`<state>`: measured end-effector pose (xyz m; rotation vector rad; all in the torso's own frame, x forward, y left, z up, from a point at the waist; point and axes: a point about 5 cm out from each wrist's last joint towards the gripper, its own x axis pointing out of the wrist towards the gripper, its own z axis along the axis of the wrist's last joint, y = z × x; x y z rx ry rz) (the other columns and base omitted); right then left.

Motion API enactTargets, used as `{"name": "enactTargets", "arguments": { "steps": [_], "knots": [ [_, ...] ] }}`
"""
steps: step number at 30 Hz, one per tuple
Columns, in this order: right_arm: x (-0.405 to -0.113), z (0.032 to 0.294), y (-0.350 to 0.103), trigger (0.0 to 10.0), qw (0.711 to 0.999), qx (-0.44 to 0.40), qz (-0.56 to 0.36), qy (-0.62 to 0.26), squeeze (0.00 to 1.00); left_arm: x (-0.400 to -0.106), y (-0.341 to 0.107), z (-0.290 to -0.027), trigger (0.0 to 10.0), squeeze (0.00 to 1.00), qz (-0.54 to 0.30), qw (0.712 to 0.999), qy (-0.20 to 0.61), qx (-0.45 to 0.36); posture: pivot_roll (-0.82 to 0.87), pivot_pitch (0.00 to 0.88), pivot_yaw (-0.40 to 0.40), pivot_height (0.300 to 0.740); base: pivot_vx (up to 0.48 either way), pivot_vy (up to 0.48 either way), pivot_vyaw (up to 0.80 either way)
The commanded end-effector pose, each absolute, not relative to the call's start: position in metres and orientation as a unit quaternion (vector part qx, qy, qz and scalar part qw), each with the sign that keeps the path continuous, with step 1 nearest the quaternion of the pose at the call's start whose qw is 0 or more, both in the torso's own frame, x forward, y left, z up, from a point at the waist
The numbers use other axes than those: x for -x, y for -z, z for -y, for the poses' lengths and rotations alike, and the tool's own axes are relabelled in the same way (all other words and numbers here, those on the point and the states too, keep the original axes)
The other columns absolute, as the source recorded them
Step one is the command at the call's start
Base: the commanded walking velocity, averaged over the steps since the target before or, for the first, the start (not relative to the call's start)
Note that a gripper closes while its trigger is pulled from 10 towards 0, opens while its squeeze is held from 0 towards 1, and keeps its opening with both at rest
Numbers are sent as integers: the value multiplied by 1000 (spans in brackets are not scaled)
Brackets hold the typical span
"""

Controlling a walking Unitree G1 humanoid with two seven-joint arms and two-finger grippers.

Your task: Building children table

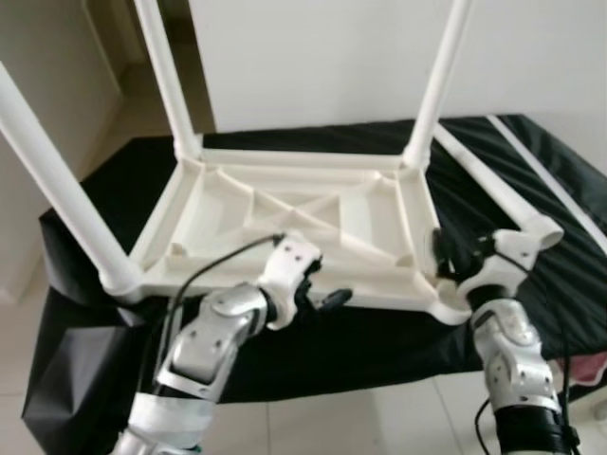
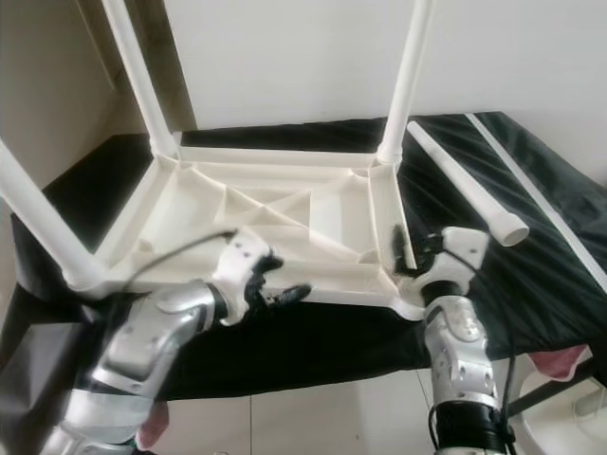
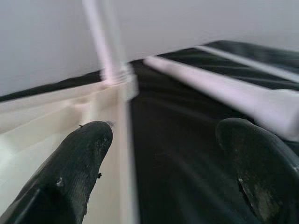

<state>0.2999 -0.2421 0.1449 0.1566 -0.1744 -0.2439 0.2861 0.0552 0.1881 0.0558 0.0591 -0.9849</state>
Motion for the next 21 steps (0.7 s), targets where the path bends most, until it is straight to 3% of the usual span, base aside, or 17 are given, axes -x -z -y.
{"name": "enactTargets", "arguments": {
  "steps": [1, 11, 17, 21],
  "knots": [
    [-298, 249, -140, 10000, 982, -91, 81, 146, 0, -273, -194, -47, 10000, 0, -24, 793, 608, -12, 32, 0, -2, 740, 0, 0, 0],
    [-295, 275, -128, 10000, 959, -166, 72, 217, 0, -285, -214, -24, 10000, 0, -17, 797, 604, -10, 27, 33, 34, 740, 0, 0, 0],
    [-296, 280, -128, 10000, 956, -188, 74, 211, 0, -277, -214, -15, 10000, 0, -27, 786, 617, -12, 21, 82, 69, 740, 0, 0, 0],
    [-299, 280, -132, 10000, 959, -196, 76, 187, 0, -279, -217, -12, 10000, 0, -19, 797, 603, -29, 21, 121, 87, 740, 0, 0, 0]
  ]
}}
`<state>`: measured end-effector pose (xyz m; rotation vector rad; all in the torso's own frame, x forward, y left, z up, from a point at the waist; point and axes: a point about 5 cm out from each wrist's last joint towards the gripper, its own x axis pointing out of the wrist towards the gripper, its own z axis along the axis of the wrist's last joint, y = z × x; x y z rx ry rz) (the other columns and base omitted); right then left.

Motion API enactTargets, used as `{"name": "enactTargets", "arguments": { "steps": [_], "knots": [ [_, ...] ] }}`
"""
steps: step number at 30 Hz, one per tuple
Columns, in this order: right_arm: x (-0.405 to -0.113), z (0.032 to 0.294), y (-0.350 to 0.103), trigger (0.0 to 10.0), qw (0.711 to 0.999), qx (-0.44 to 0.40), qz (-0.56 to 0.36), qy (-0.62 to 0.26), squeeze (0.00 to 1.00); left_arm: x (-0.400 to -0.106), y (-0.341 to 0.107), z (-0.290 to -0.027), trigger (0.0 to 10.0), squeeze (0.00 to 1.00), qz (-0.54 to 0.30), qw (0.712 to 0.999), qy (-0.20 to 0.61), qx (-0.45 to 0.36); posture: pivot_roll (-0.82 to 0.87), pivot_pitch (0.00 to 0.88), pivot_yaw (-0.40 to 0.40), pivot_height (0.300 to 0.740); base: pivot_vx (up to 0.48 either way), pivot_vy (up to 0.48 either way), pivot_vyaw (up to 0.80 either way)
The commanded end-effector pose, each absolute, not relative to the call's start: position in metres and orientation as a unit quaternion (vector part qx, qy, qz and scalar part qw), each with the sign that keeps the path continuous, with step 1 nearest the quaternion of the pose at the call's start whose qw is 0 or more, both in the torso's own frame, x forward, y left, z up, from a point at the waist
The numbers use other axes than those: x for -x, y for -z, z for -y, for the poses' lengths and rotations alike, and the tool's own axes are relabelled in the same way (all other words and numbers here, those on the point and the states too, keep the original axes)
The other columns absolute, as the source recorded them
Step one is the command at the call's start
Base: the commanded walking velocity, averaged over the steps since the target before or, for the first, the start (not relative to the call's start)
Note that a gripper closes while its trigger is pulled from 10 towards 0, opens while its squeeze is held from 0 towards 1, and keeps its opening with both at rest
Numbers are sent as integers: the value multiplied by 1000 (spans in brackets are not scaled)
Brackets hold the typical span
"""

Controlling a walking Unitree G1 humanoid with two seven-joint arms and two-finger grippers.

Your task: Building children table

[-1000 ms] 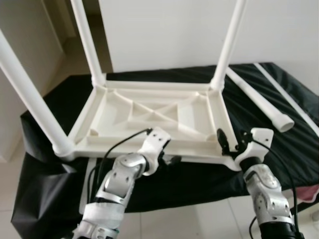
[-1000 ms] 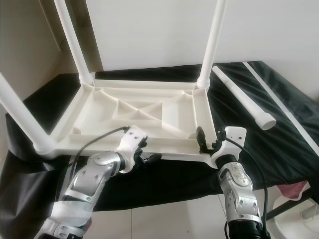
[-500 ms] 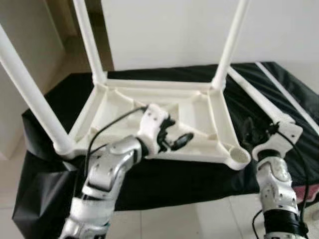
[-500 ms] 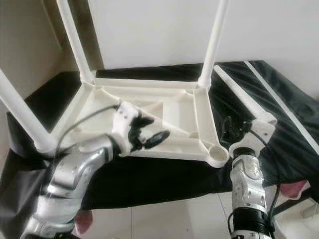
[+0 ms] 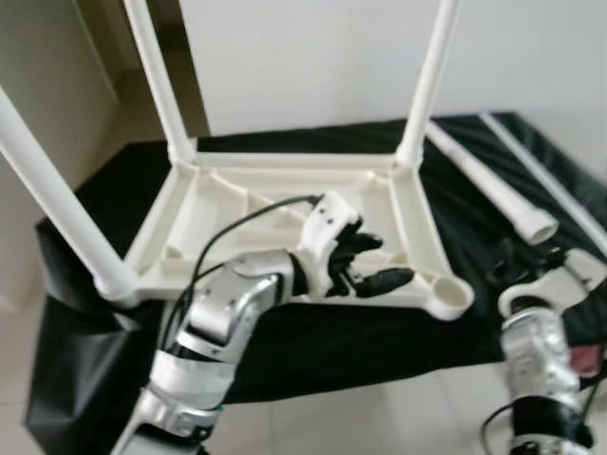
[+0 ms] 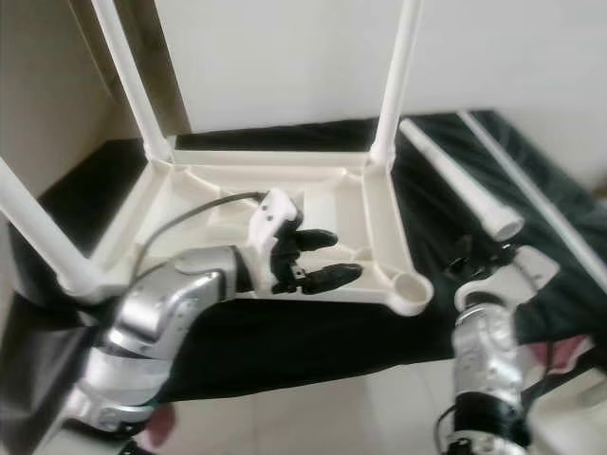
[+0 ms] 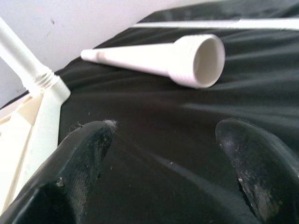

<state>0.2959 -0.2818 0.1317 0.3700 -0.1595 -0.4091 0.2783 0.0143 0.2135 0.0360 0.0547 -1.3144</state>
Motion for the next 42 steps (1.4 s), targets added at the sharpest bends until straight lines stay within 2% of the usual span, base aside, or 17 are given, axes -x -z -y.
{"name": "enactTargets", "arguments": {
  "steps": [1, 7, 8, 18, 27, 42],
  "knots": [
    [-299, 280, -132, 10000, 959, -196, 76, 187, 0, -279, -217, -12, 10000, 0, -19, 797, 603, -29, 21, 121, 87, 740, 0, 0, 0],
    [-304, 285, -140, 10000, 961, -210, 86, 159, 0, -280, -220, -5, 10000, 0, -16, 805, 592, -43, 33, 165, 106, 740, 0, 0, 0],
    [-307, 289, -147, 10000, 961, -209, 97, 151, 0, -278, -221, -4, 10000, 0, -19, 800, 597, -43, 43, 192, 120, 740, 0, 0, 0],
    [-324, 307, -190, 10000, 955, -182, 168, 163, 0, -266, -217, -13, 10000, 0, -51, 786, 614, -49, 79, 266, 163, 740, 0, 0, 0],
    [-328, 312, -211, 10000, 943, -161, 218, 196, 0, -264, -212, -20, 10000, 0, -75, 788, 609, -49, 97, 299, 183, 740, 0, 0, 0],
    [-339, 322, -231, 10000, 936, -147, 245, 206, 0, -264, -212, -25, 10000, 0, -91, 796, 597, -49, 104, 308, 184, 740, 0, 0, 0]
  ]
}}
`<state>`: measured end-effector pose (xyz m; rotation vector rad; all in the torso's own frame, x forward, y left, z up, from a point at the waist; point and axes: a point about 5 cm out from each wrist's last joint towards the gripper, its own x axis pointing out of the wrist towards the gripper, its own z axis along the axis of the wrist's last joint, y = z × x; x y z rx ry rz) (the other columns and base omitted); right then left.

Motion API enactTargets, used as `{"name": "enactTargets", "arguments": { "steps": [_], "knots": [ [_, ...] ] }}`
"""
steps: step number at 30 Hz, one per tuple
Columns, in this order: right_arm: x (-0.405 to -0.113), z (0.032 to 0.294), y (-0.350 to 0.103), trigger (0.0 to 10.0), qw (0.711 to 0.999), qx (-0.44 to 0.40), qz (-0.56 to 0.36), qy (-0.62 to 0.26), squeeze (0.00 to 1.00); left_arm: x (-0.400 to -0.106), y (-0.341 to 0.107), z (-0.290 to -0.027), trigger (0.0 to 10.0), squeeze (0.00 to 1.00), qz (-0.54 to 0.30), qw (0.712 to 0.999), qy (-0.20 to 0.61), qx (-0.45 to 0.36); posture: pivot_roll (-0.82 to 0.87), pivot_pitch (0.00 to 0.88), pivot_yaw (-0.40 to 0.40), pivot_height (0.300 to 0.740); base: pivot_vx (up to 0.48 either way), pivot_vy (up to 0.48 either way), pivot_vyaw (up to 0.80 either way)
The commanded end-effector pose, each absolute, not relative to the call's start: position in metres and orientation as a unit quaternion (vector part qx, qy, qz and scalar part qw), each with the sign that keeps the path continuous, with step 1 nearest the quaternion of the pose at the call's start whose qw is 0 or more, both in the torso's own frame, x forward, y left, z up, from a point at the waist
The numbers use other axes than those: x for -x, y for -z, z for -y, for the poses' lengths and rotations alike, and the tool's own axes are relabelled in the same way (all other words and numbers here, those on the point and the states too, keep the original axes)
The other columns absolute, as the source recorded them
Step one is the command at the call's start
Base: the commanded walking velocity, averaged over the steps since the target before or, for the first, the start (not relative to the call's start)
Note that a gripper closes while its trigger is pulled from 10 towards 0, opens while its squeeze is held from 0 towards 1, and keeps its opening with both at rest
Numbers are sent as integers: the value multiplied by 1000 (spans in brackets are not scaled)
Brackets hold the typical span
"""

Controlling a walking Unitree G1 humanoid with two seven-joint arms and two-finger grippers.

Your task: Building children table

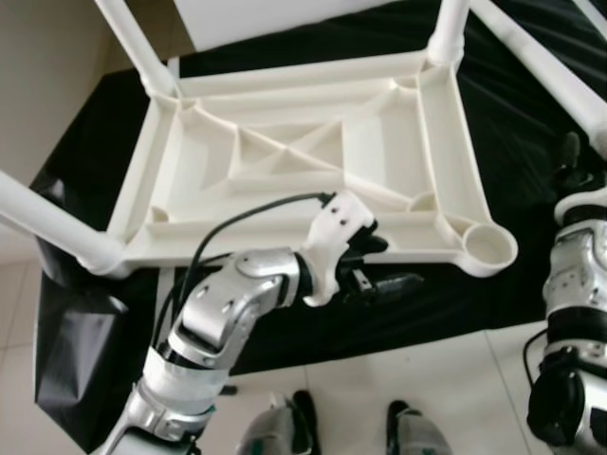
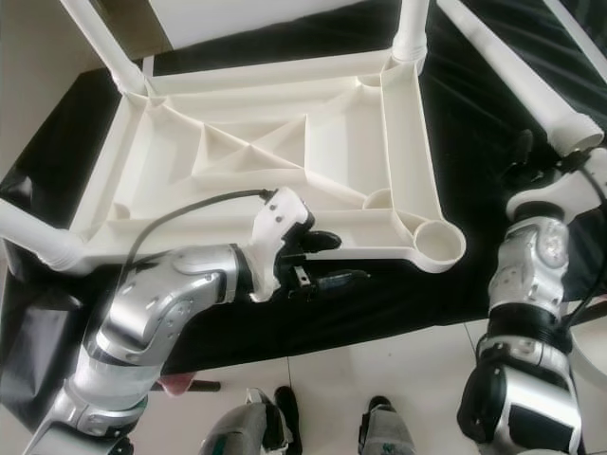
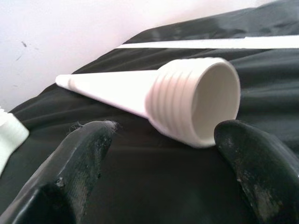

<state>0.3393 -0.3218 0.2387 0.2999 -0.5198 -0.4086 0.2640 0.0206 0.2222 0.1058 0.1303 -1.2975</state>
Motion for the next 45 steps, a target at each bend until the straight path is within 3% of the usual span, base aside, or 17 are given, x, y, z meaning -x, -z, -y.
{"name": "enactTargets", "arguments": {
  "steps": [1, 10, 20, 21, 22, 23, 24, 25, 26, 41, 44, 45],
  "knots": [
    [-340, 322, -232, 10000, 935, -145, 246, 208, 0, -264, -212, -26, 10000, 0, -91, 796, 597, -49, 104, 308, 184, 740, 0, 0, 0],
    [-341, 307, -223, 10000, 937, -130, 247, 208, 0, -263, -209, -26, 10000, 0, -96, 796, 595, -50, 103, 310, 186, 740, 0, 0, 0],
    [-348, 313, -247, 10000, 948, -119, 253, 154, 0, -264, -209, -26, 10000, 0, -99, 799, 592, -47, 94, 308, 183, 740, 0, 0, 0],
    [-349, 312, -249, 6627, 950, -117, 250, 147, 0, -264, -209, -26, 10000, 0, -99, 799, 592, -46, 94, 308, 183, 740, 0, 0, 0],
    [-350, 310, -251, 4784, 952, -117, 248, 137, 0, -264, -209, -25, 10000, 0, -99, 799, 591, -45, 93, 308, 183, 740, 0, 0, 0],
    [-352, 309, -252, 3294, 954, -117, 245, 129, 0, -264, -209, -25, 10000, 0, -99, 799, 591, -44, 93, 307, 183, 740, 0, 0, 0],
    [-352, 309, -252, 3294, 954, -117, 245, 129, 0, -264, -209, -25, 10000, 0, -99, 799, 591, -44, 93, 307, 183, 740, 0, 0, 0],
    [-353, 308, -253, 824, 956, -116, 240, 125, 0, -264, -209, -24, 10000, 0, -99, 800, 591, -43, 92, 306, 183, 740, 0, 0, 0],
    [-353, 305, -252, 0, 958, -116, 235, 119, 0, -263, -209, -24, 10000, 0, -98, 799, 591, -42, 91, 304, 183, 740, 0, 0, 0],
    [-316, 266, -212, 0, 960, -155, 200, 117, 0, -266, -210, -21, 10000, 0, -91, 803, 588, -40, 72, 283, 161, 740, 0, 0, 0],
    [-285, 233, -183, 0, 957, -194, 172, 130, 0, -270, -210, -23, 10000, 0, -88, 808, 581, -43, 67, 274, 153, 740, 0, 0, 0],
    [-285, 233, -183, 0, 957, -194, 172, 130, 0, -270, -210, -23, 10000, 0, -88, 808, 581, -43, 67, 274, 153, 740, 0, 0, 0]
  ]
}}
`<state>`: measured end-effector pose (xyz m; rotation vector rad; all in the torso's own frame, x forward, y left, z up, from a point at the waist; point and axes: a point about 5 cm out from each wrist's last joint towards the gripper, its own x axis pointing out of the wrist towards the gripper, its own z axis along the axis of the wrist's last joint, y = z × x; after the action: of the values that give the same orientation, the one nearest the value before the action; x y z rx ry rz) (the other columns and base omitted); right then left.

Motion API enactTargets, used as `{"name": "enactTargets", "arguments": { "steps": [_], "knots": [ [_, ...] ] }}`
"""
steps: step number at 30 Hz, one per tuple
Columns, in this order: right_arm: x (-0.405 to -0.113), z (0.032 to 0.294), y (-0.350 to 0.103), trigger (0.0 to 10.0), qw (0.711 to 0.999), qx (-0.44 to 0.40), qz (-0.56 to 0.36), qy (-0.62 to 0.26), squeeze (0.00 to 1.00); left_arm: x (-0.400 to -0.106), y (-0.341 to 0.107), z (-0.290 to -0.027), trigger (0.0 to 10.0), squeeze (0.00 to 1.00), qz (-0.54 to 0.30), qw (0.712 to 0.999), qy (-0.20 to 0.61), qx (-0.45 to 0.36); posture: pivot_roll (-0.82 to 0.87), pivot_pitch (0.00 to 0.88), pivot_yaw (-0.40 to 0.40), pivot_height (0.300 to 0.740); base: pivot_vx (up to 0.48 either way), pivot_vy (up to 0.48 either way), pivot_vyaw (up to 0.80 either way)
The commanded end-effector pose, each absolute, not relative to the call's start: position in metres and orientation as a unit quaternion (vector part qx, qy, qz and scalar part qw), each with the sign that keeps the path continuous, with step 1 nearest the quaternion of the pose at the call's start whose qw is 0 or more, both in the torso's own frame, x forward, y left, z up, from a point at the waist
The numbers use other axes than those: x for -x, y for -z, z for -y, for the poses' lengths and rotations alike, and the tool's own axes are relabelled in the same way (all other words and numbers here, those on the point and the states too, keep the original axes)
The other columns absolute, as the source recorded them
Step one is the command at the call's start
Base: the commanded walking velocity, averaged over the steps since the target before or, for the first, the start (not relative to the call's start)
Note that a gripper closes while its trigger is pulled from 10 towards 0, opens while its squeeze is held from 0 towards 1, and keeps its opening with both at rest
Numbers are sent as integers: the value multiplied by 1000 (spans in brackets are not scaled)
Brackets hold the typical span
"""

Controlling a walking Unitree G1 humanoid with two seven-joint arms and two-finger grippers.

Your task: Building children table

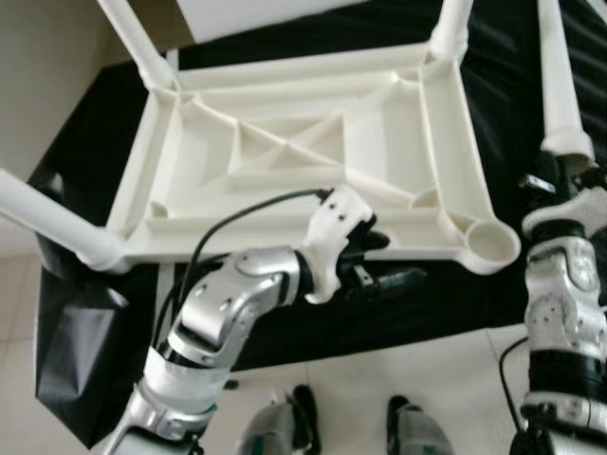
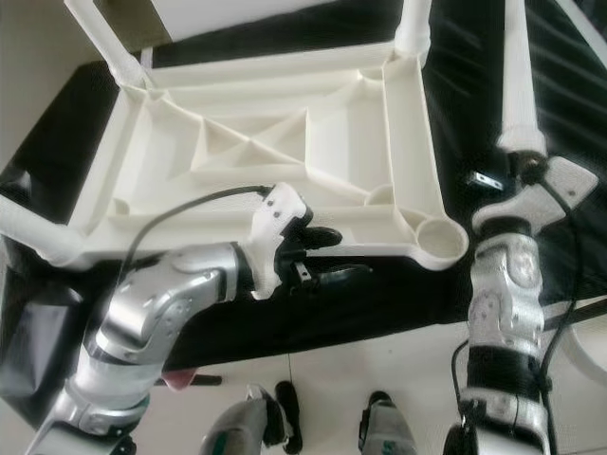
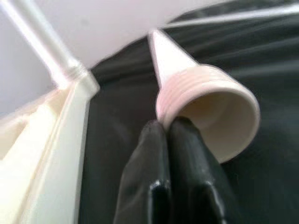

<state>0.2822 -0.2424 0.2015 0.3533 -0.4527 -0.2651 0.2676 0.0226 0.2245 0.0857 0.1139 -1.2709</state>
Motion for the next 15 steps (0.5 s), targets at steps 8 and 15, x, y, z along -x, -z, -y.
{"name": "enactTargets", "arguments": {
  "steps": [8, 15],
  "knots": [
    [-244, 174, -168, 0, 955, -257, 108, 101, 0, -276, -215, -24, 10000, 0, -76, 812, 577, -50, 58, 248, 142, 740, 0, 0, 0],
    [-221, 159, -165, 4118, 960, -258, 74, 81, 0, -280, -219, -24, 10000, 0, -61, 819, 569, -52, 54, 208, 116, 740, 0, 0, 0]
  ]
}}
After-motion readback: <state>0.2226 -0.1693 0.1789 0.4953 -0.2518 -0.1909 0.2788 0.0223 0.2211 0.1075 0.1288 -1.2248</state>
